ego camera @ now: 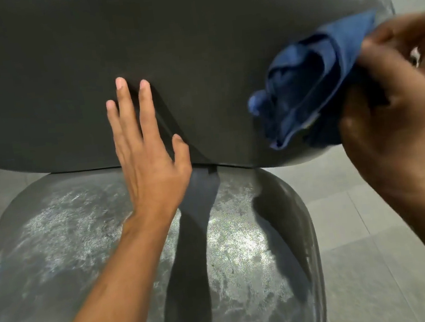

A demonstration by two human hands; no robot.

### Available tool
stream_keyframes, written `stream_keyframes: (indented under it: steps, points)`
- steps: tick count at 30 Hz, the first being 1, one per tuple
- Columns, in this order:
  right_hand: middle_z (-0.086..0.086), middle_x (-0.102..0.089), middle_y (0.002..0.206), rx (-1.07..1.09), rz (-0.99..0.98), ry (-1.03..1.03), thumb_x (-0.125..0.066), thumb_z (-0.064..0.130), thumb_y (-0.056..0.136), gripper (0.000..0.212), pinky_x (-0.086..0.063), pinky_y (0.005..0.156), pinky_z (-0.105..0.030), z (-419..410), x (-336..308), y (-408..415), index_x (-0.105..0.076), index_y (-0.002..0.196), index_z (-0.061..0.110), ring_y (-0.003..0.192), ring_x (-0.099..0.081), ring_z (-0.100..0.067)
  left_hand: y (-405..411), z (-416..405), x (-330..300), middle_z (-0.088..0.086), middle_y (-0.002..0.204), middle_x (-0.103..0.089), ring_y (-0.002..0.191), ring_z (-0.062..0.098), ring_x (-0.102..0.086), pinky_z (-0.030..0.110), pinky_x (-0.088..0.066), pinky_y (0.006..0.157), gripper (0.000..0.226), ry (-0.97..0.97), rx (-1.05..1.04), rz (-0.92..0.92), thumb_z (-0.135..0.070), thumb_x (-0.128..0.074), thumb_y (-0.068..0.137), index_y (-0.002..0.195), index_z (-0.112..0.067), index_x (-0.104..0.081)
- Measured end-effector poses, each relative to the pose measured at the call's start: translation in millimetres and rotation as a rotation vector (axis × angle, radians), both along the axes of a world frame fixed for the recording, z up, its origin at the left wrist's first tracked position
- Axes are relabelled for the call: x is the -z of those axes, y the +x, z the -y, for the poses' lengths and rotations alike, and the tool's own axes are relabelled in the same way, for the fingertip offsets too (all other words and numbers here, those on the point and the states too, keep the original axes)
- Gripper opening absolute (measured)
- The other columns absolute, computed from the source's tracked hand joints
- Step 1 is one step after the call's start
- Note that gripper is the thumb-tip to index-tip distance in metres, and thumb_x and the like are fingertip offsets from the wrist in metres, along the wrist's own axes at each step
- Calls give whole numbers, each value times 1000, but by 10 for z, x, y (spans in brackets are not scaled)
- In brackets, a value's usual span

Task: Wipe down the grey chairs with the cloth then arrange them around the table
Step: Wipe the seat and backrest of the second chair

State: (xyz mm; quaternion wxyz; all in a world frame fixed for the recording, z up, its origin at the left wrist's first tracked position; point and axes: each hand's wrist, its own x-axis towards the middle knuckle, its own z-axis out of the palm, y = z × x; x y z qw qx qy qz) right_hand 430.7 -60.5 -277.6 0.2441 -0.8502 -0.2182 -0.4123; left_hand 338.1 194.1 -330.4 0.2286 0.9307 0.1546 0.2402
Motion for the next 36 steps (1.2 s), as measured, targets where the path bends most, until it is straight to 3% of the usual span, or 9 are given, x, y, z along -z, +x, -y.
stream_keyframes:
  steps: [4, 7, 10, 14, 18, 22, 27, 33, 36]
  points:
    - [-17, -66, 97, -37, 86, 33, -60, 9, 100, 19, -38, 73, -51, -247, -132, 39, -78, 96, 7, 90, -54, -35, 27, 89, -25, 12, 172, -2, 158, 32, 0, 30, -2, 127, 84, -56, -18, 19, -11, -63, 92, 163, -11, -17]
    - [-10, -68, 101, -160, 7, -214, -53, 10, 102, 26, -31, 77, -41, -280, 211, -110, -78, 99, 15, 90, -50, -28, 40, 114, -18, 13, 171, -1, 158, 32, -1, 29, -1, 126, 86, -42, -17, 17, -10, -64, 91, 163, -10, -17]
    - [-6, -72, 99, -229, -46, -418, -41, 8, 105, 38, -33, 79, -41, -279, 519, -186, -77, 93, 15, 92, -51, -27, 29, 113, -20, 10, 172, 2, 159, 30, 2, 30, -1, 126, 87, -55, -20, -3, -10, -64, 92, 164, -12, -14]
    - [-8, -72, 102, -183, -3, -296, -50, 12, 103, 29, -30, 81, -39, -327, 184, -94, -77, 94, 13, 95, -48, -26, 37, 104, -27, 8, 172, 0, 159, 29, 3, 39, -6, 129, 85, -17, -3, 3, -11, -63, 94, 163, -9, -15]
    - [-7, -72, 100, -200, 64, -168, -50, 17, 105, 30, -32, 80, -40, -645, -43, 25, -78, 95, 13, 94, -52, -27, 58, 139, -13, 11, 172, -3, 159, 29, 1, 35, -5, 128, 86, -59, -10, 37, -8, -64, 91, 162, -6, -15]
    - [-5, -66, 97, -429, 156, -742, -45, 10, 101, 28, -36, 85, -41, -844, 395, 45, -72, 96, 13, 91, -61, -29, 61, 51, 55, 12, 171, -5, 158, 32, -2, 40, -8, 129, 84, 7, 6, 32, -7, -62, 91, 162, -4, -17]
    - [-5, -55, 94, -531, 71, -1119, -48, 12, 90, 23, -33, 88, -40, -644, 591, -9, -71, 94, 13, 95, -40, -28, -28, -115, 20, 8, 172, -4, 159, 31, -1, 40, -7, 129, 83, 54, -5, -26, -8, -60, 93, 163, -8, -16]
    - [-8, -64, 106, -377, 87, -848, -54, 9, 97, 21, -30, 81, -43, -584, -89, 175, -69, 112, 12, 90, -57, -32, 35, -244, -174, 9, 172, -3, 158, 32, 0, 37, -6, 128, 81, 19, -60, 13, -6, -57, 93, 163, -10, -16]
    - [-8, -64, 103, -326, 56, -780, -52, 9, 100, 20, -31, 78, -43, -614, 55, 61, -69, 111, 11, 86, -56, -31, -26, -188, -210, 8, 172, -4, 158, 32, -2, 40, -8, 129, 82, -9, -51, -6, -5, -58, 92, 163, -14, -18]
